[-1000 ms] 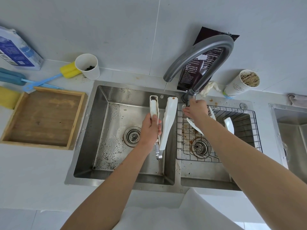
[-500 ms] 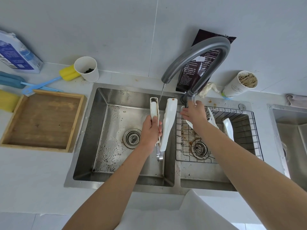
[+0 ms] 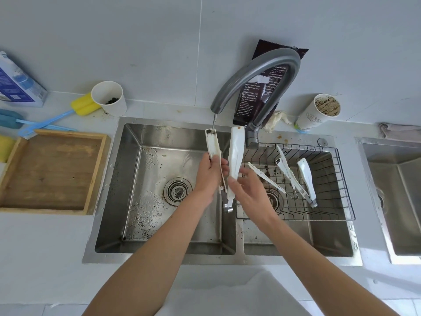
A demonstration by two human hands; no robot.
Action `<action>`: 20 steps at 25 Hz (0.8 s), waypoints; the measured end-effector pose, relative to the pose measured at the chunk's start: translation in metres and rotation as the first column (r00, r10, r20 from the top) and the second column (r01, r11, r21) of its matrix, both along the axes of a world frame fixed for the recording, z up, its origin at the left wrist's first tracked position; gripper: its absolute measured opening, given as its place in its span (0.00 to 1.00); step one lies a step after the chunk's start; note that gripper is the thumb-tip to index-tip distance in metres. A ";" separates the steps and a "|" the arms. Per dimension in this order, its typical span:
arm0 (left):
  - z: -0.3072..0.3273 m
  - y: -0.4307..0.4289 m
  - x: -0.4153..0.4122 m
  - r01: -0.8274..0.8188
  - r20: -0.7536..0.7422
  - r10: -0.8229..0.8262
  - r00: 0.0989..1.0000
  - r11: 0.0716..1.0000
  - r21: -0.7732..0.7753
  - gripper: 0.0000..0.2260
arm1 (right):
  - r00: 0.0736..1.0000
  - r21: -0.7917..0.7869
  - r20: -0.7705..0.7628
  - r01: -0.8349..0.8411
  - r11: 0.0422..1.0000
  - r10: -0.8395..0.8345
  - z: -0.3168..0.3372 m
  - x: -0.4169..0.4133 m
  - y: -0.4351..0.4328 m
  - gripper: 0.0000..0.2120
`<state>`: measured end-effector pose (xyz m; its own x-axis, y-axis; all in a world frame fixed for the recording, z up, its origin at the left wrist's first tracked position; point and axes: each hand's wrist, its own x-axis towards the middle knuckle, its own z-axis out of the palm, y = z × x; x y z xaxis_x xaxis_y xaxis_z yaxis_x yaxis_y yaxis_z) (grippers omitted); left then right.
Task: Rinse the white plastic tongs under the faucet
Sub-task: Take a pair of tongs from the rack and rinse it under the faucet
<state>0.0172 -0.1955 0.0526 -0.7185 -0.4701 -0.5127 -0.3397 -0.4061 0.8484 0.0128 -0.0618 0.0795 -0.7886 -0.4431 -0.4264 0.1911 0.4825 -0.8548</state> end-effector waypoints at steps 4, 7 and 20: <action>-0.005 0.003 -0.002 0.030 0.025 -0.030 0.999 0.999 0.017 0.07 | 0.995 0.013 -0.009 -0.098 0.995 0.098 0.005 0.000 0.003 0.18; -0.011 0.004 -0.001 0.031 0.040 -0.034 0.999 0.997 0.064 0.07 | 0.990 0.021 -0.042 -0.136 0.990 0.137 0.005 0.002 0.001 0.13; 0.035 -0.008 -0.036 0.027 0.040 -0.022 0.999 0.992 -0.126 0.07 | 0.972 -0.042 -0.199 -0.133 0.990 0.122 0.008 0.003 0.008 0.21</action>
